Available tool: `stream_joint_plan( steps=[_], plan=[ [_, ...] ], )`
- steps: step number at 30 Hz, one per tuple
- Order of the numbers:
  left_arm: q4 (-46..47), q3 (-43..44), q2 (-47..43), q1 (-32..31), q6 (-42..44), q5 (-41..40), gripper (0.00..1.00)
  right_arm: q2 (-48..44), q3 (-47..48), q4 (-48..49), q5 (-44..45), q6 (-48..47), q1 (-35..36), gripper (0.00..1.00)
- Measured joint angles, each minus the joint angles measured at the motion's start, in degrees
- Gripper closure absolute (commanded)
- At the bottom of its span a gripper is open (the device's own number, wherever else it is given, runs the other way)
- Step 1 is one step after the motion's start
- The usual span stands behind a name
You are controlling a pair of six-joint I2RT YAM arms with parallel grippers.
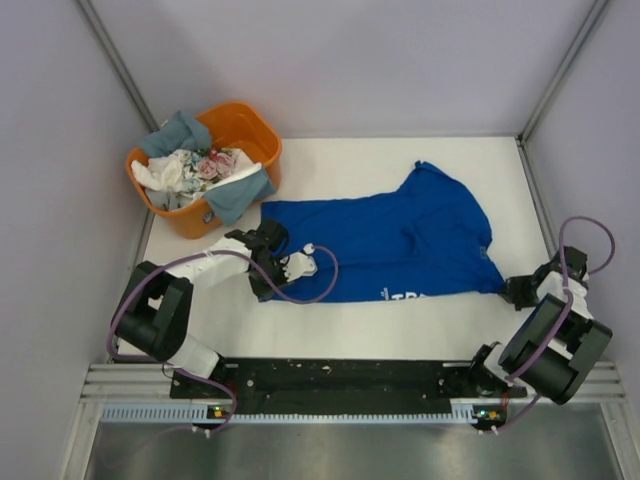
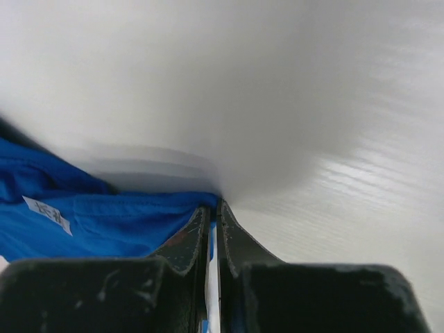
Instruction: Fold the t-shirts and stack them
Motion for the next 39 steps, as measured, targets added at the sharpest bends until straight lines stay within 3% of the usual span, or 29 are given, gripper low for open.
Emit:
stream_joint_plan(
  steps=[14,33,34,36,38,39],
  plan=[
    [-5.35,0.44,-0.87,3.04,2.12,1.4,1.0,-3.32,1.18,-6.03,1.95,-8.09,-3.08,1.0],
    [-16.9,0.15,-1.86,3.21,6.08,15.65,0.97,-11.54,-0.52,-16.55,13.4,-8.28,-7.93,1.0],
    [-17.11,0.04,-1.88,3.21,6.29,16.15,0.91,-11.82,-0.52,-16.79,13.73,-8.13,-8.59,0.98],
    [-17.4,-0.17,-1.97,3.19,6.67,16.96,0.67,-11.91,-0.52,-17.29,14.4,-8.04,-10.05,0.66],
    [-17.73,-0.17,-1.99,3.19,7.13,17.22,0.53,-11.91,-0.52,-17.81,15.23,-7.56,-10.75,0.47],
    [-18.03,-0.15,-2.01,3.21,6.95,17.14,0.51,-11.91,-0.48,-17.92,15.61,-7.87,-11.04,0.38]
  ],
)
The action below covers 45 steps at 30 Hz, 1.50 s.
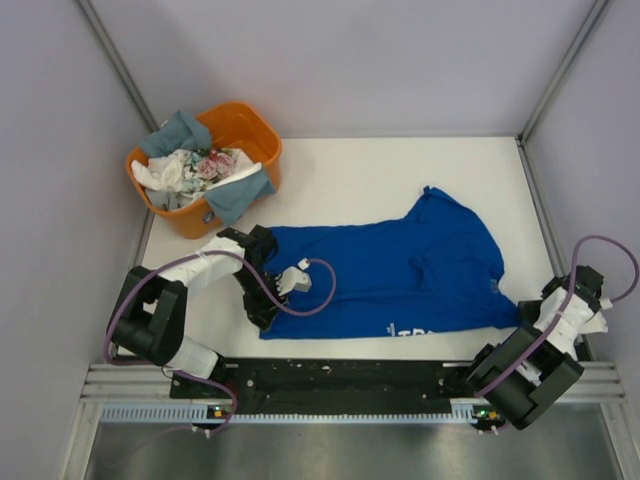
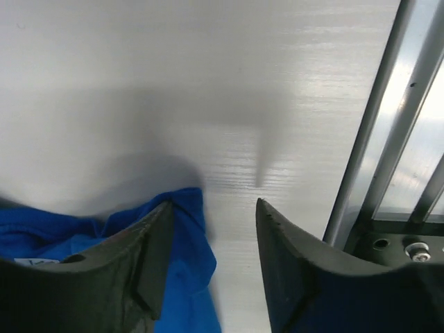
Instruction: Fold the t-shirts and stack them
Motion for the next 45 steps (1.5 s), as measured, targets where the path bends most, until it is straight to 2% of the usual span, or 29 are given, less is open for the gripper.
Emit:
stream_joint_plan(
  steps=[1,3,8,11,14,18,21,24,26,29,33,38,45],
  plan=[
    [-0.26,0.11,0.0,0.07,-0.15,-0.17,0.49,0.0,0.04,-0.04,0.24,0.33,-0.04,0.3],
    [-1.27,1.44,0.0,0.26,-0.5,-0.72,0.47,-0.02,0.31,-0.2,0.46,0.0,-0.04,0.23],
    [-1.75,12.41,0.04,4.0,-1.79,-1.42,0.37,-1.6,2.84,-0.48,-1.57,-0.92,-0.07,0.21],
    [1.07,21.07,0.44,8.13,-3.85,-0.48,0.36,-3.17,5.03,-0.15,-4.98,-2.03,0.13,0.21],
    [4.35,25.05,1.86,10.43,-5.77,-1.16,0.36,-4.94,7.34,0.04,-6.25,-3.8,2.56,0.21],
    [7.45,28.44,7.19,10.4,-7.91,-2.16,0.36,-9.18,11.91,1.86,-4.09,-8.11,14.19,0.18],
    [8.94,30.95,12.37,10.23,-8.15,-3.63,0.36,-12.57,15.93,6.88,-3.85,-13.27,25.03,0.18],
    [9.55,34.1,17.51,9.88,-7.52,-6.38,0.36,-10.67,21.62,11.17,-4.85,-19.3,32.24,0.19],
    [9.84,36.3,20.59,9.57,-6.71,-8.7,0.36,-5.51,27.21,13.33,-4.55,-23.85,37.38,0.19],
    [10.47,38.75,24.04,9.07,-5.46,-11.69,0.37,6.36,36.35,15.19,-4.72,-29.86,44.04,0.28],
    [10.51,39.36,25.9,8.81,-3.37,-13.9,0.36,27.1,50.16,14.67,-4.94,-35.47,47.36,0.36],
    [10.34,40.11,27.23,8.79,-0.44,-15.41,0.36,46.71,62.62,10.71,-6.97,-39.04,47.6,0.34],
    [10.16,43.93,31.8,8.81,2.08,-15.61,0.32,60.48,72.7,6.54,-11.5,-42.05,49.44,0.28]
  ],
)
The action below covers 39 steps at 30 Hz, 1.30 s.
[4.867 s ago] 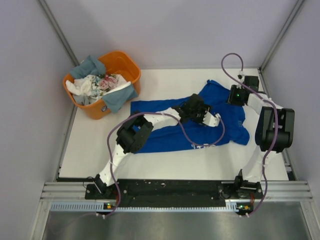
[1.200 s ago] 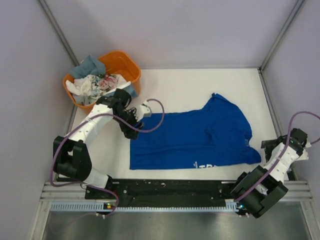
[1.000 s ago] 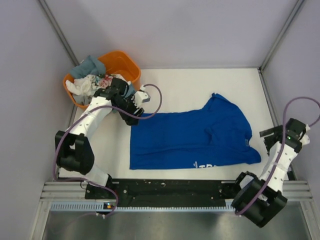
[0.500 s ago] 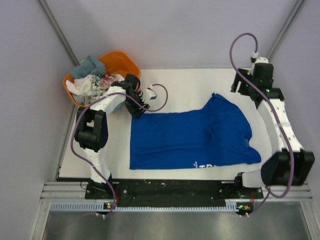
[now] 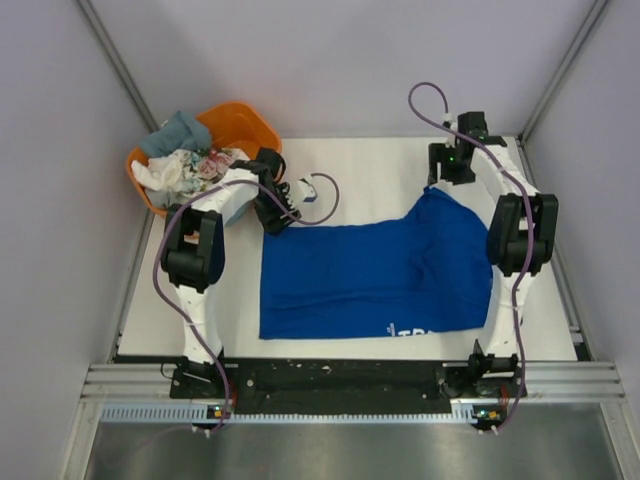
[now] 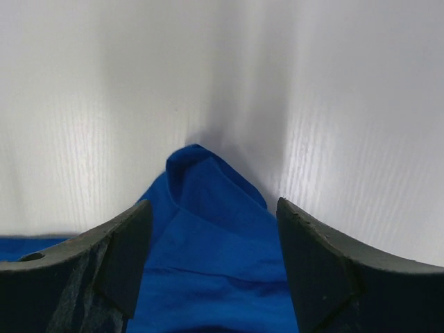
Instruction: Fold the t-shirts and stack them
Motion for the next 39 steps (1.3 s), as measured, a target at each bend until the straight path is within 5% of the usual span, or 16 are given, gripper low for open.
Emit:
stream_joint_plan(
  steps=[8,11,16,17,20,23,32,39],
  plan=[
    [-0.11,2.84,3.08,0.33,2.25,3.52,0.29,8.31,7.02,-0.55,-3.21,-0.44,0.9,0.3],
    [-0.17,4.26,4.39,0.44,2.95,3.8,0.3,10.97,8.04,-1.14,-3.65,0.07,0.87,0.49],
    [-1.53,5.29,6.69,0.61,4.02,4.35,0.36,12.9,8.22,-1.62,-4.61,0.76,0.79,0.98],
    [-2.01,5.29,6.93,0.61,4.26,4.35,0.42,12.9,8.24,-1.64,-4.81,0.55,0.79,1.0],
    [-3.63,6.16,7.65,0.66,4.83,4.07,0.65,12.81,8.24,-1.86,-5.18,0.68,0.83,1.0],
    [-4.42,7.23,8.39,0.66,5.11,3.74,1.0,11.3,6.64,-1.86,-4.98,0.33,0.83,1.0],
    [-4.11,4.79,6.64,0.7,4.72,5.49,1.0,-6.67,-7.28,-0.66,-4.81,-1.88,0.83,1.0],
    [-3.21,-5.64,-5.95,0.7,4.72,6.54,1.0,-23.21,-20.81,1.01,-2.82,-2.36,0.9,1.0]
  ],
)
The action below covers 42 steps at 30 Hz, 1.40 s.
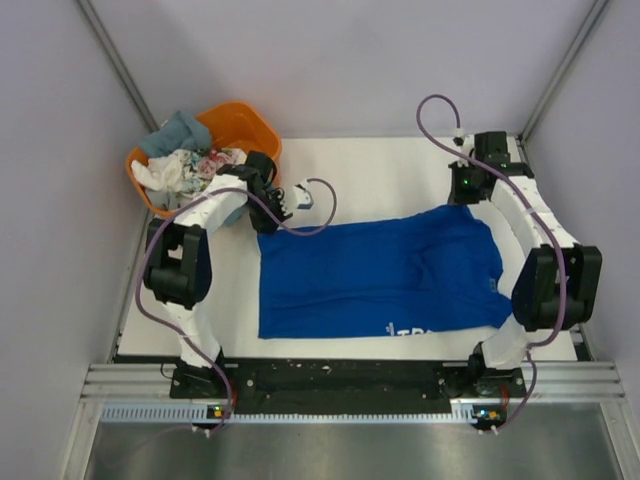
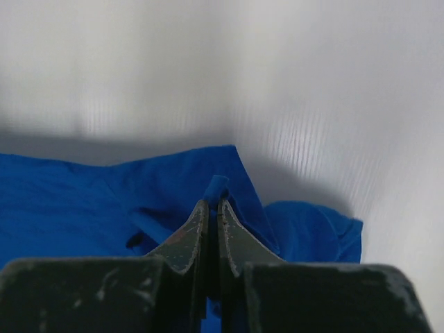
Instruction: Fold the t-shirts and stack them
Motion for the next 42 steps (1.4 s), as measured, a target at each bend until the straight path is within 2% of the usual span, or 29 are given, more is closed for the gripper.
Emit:
stream_joint_plan(
  steps=[6,10,14,19,20,21,22,26,27,33,37,39,42],
  plan=[
    [-1.7,-4.07,-10.21,-0.02,0.46,3.02,1.0,-10.84,-11.54,-0.24,3.34,1.92,0.0,1.0],
    [-3.45,-8.41,-11.65,-0.46,0.68,4.55,1.0,-15.13,-16.87,-0.55,4.81,4.57,0.0,1.0],
    [-5.6,-13.84,-11.61,-1.25,1.11,4.9,1.0,-15.82,-20.63,-1.9,7.3,7.19,-0.02,1.0],
    [-7.04,-16.09,-11.58,-2.45,1.84,4.92,1.0,-14.8,-23.5,-4.68,9.75,10.01,-0.13,1.0],
    [-7.19,-16.13,-11.54,-2.71,1.97,4.85,1.0,-14.16,-23.56,-5.11,10.51,10.51,-0.13,1.0],
    [-7.19,-16.13,-11.43,-2.93,2.12,4.76,0.99,-13.49,-23.74,-5.25,11.34,11.08,-0.13,0.95],
    [-7.21,-16.13,-11.32,-3.04,2.25,4.66,0.94,-13.05,-23.8,-5.49,11.98,11.39,-0.13,0.84],
    [-8.48,-16.11,-10.38,-3.58,3.76,4.22,0.52,-11.93,-24.57,-6.71,13.92,14.05,-0.37,0.66],
    [-9.29,-16.11,-10.1,-3.76,4.33,4.24,0.5,-12.04,-25.14,-6.97,13.88,14.88,-0.39,0.64],
    [-15.04,-16.11,-9.64,-4.57,6.93,5.73,0.48,-19.39,-31.39,-8.48,12.79,20.13,-1.75,0.64],
    [-16.2,-15.91,-9.66,-4.74,6.91,5.14,0.49,-27.21,-31.06,-8.55,11.26,21.09,-3.26,0.56],
    [-16.02,-15.34,-9.64,-4.74,5.86,4.07,0.48,-27.71,-29.57,-7.56,8.9,20.83,-3.32,0.53],
    [-14.03,-14.67,-9.66,-4.74,2.67,1.99,0.45,-23.71,-26.16,-4.52,6.43,19.54,-1.49,0.53]
  ],
)
